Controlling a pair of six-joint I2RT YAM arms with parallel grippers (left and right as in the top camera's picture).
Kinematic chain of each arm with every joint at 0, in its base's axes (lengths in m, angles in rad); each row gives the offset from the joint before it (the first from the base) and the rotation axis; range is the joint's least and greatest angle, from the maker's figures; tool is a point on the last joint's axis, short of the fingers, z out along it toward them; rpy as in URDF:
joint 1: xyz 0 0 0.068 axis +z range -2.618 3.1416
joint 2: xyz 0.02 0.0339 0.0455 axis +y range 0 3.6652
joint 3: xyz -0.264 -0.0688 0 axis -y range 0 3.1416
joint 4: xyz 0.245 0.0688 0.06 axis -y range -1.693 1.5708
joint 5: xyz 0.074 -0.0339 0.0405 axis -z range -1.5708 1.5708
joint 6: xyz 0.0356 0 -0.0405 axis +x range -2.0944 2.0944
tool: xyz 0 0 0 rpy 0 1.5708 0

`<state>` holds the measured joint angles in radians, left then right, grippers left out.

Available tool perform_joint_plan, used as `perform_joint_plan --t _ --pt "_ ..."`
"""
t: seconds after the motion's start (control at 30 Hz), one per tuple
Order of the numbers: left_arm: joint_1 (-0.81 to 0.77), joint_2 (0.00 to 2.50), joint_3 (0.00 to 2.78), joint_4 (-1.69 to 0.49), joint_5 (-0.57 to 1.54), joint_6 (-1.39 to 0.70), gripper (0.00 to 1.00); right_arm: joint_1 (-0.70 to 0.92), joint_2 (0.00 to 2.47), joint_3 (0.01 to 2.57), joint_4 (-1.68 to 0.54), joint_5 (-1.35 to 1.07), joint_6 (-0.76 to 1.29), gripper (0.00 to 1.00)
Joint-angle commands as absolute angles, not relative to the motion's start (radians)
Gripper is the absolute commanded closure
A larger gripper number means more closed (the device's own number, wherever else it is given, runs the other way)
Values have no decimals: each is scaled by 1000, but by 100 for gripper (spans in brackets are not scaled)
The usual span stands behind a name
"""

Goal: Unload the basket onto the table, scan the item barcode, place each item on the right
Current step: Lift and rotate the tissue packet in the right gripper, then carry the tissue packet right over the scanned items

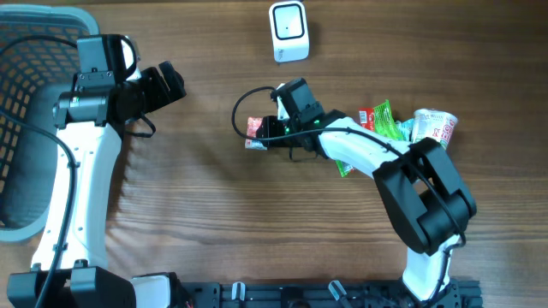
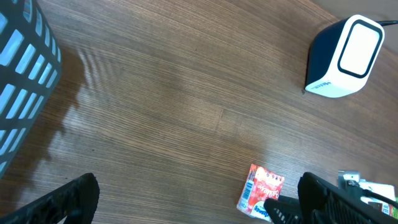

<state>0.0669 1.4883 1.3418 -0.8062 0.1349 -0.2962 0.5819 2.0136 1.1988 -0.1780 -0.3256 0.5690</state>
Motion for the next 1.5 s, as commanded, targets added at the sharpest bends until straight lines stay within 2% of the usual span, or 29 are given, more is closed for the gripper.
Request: perform_joint_plan --t 0.0,0.07,0.4,0.43,0.5,0.53,0.57,0.6,0.63,0.67,0.73,0.9,1.1,1.33,1.47 --pt "74 1481 1348 -804 133 -284 0 589 2040 1195 -175 -345 586 66" --pt "74 1481 1348 -804 133 -284 0 589 2040 1195 -174 -344 586 73" --pt "74 1481 1348 -804 133 -284 0 598 2041 1169 -173 -264 576 73" --pt "74 1481 1348 -804 133 -284 0 599 2045 1169 -171 -262 576 77" --pt "74 1481 1348 -804 133 -284 0 601 2046 1169 -170 -263 576 94" --pt "74 1481 1348 -804 133 -284 0 603 2046 1169 -170 -263 576 96" --pt "74 1481 1348 -804 133 -284 0 603 2046 1169 -170 -263 576 96" --pt "74 1481 1348 -804 133 -284 0 603 2046 1169 -172 -268 577 88" --pt "74 1481 1348 -804 133 -284 0 603 2046 1169 -172 -271 580 74" --pt "74 1481 1348 -804 133 -284 0 603 2046 1169 -174 -273 580 75" --pt "74 1481 1348 -804 133 -284 0 600 2045 1170 -176 -308 579 96" --pt "74 1481 1348 -804 133 -284 0 541 1996 1171 -174 -508 547 96" --pt "74 1481 1348 -804 133 -284 0 418 1906 1170 -247 -927 371 96" --pt "74 1481 1348 -804 133 -284 0 289 1865 1170 -482 -1312 146 96" --pt "74 1481 1348 -804 133 -284 0 207 1802 1170 -711 -1393 -97 96"
